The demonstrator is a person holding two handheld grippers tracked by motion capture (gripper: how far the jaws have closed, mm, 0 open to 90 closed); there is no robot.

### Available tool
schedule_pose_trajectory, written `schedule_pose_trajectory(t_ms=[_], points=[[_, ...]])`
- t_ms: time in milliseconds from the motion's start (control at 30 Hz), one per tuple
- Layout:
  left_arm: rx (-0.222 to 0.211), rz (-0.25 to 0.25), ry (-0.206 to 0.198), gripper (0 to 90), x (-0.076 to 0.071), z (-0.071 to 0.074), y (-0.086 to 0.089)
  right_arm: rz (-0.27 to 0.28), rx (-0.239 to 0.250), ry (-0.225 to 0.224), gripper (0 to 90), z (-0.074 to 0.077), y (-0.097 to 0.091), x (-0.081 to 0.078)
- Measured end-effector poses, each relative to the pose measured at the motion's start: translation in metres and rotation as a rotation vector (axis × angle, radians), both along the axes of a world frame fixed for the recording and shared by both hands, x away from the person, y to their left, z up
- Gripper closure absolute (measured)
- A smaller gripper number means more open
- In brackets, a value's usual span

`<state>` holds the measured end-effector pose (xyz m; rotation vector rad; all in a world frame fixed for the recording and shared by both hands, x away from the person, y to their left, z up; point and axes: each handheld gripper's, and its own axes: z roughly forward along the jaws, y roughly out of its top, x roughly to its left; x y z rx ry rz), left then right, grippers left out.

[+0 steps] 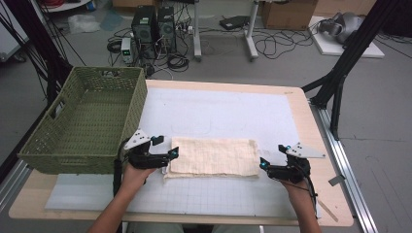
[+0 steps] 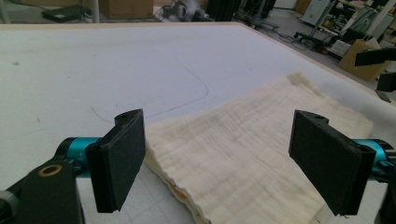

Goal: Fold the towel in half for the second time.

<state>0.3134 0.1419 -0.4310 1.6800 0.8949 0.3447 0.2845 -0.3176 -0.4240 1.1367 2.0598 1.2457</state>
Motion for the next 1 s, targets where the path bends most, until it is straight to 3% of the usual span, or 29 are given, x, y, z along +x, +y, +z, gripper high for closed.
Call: schedule_pose_trajectory(t_ms=[233, 433, 633, 733, 933, 1000], points=[[0.014, -0.004, 0.024, 19.6, 0.004, 0.001, -0.004, 0.01, -0.004, 0.006, 11.5, -0.001, 0.0, 0.001], [0.019, 0.022, 0.043, 18.9, 0.02, 0.008, -0.006, 0.003, 0.007, 0.01, 11.5, -0.001, -0.001, 0.001], [0.075, 0.048, 0.089, 19.2, 0.041, 0.01, -0.009, 0.006, 0.008, 0.013, 11.4, -0.002, -0.002, 0.002], [0.097, 0.049, 0.093, 27.0, 0.048, 0.009, -0.009, 0.0, 0.02, 0.02, 11.4, -0.002, -0.002, 0.002], [0.14, 0.055, 0.115, 30.6, 0.058, 0.004, -0.013, 0.002, 0.024, 0.018, 11.4, -0.002, -0.003, 0.002], [0.176, 0.073, 0.131, 33.6, 0.06, 0.0, -0.013, 0.002, 0.023, 0.016, 11.4, -0.002, -0.002, 0.002]])
